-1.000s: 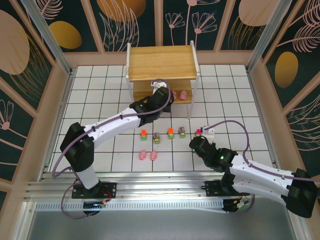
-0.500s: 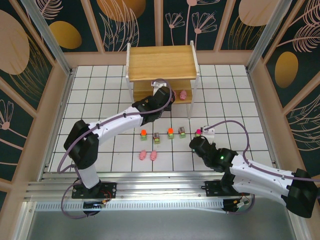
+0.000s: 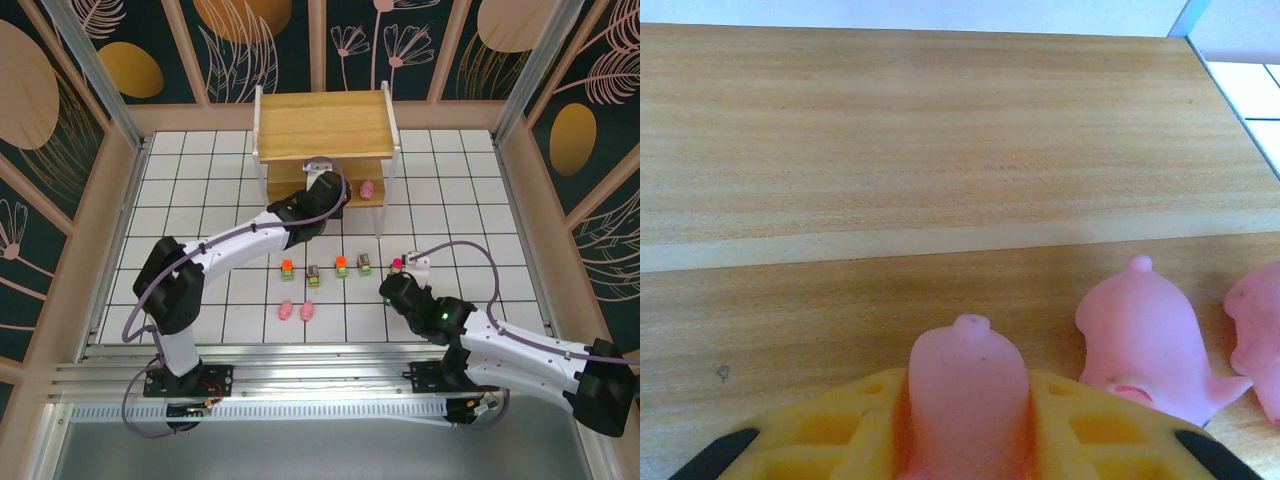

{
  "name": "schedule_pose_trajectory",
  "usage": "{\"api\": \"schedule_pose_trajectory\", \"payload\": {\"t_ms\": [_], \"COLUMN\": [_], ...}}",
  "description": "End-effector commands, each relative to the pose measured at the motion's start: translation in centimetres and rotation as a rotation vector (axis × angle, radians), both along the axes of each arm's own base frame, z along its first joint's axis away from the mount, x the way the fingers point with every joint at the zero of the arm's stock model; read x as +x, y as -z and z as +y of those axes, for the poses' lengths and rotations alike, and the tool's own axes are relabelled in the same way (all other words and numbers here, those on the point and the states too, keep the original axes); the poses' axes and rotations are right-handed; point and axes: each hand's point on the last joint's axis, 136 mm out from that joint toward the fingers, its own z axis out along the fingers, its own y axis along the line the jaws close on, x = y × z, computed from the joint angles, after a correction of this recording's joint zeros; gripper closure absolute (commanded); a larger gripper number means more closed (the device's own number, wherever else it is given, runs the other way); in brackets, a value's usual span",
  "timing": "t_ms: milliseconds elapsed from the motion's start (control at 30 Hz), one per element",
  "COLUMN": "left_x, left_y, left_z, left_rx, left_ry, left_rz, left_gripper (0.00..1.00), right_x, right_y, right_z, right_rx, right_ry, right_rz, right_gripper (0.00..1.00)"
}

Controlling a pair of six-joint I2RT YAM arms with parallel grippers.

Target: Place and organize the plastic toys onto the shelf

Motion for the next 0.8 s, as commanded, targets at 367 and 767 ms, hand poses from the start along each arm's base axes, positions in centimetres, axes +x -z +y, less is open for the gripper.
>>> {"api": "schedule_pose_trajectory", "payload": {"t_ms": [367,767], "left_x": [1.0,0.5], "left_y": [-1.5,-3.5], "left_z": [-0.1,0.3], "left_rx": [-0.035,-0.054], "left_ry": [-0.022,-0.017], "left_rz": [-0.038,-0.073], "left_gripper": [0.56,0.52], "right_x": [0.4,0.4], "right_y": [-0.2,-0.2], "right_z": [-0.7,-0.6], "right_rx": [0.011,0.010], "right_ry": [0.044,0.041], "right_rz": [-0.029,-0.029], "right_gripper": [0.71,0.71]}}
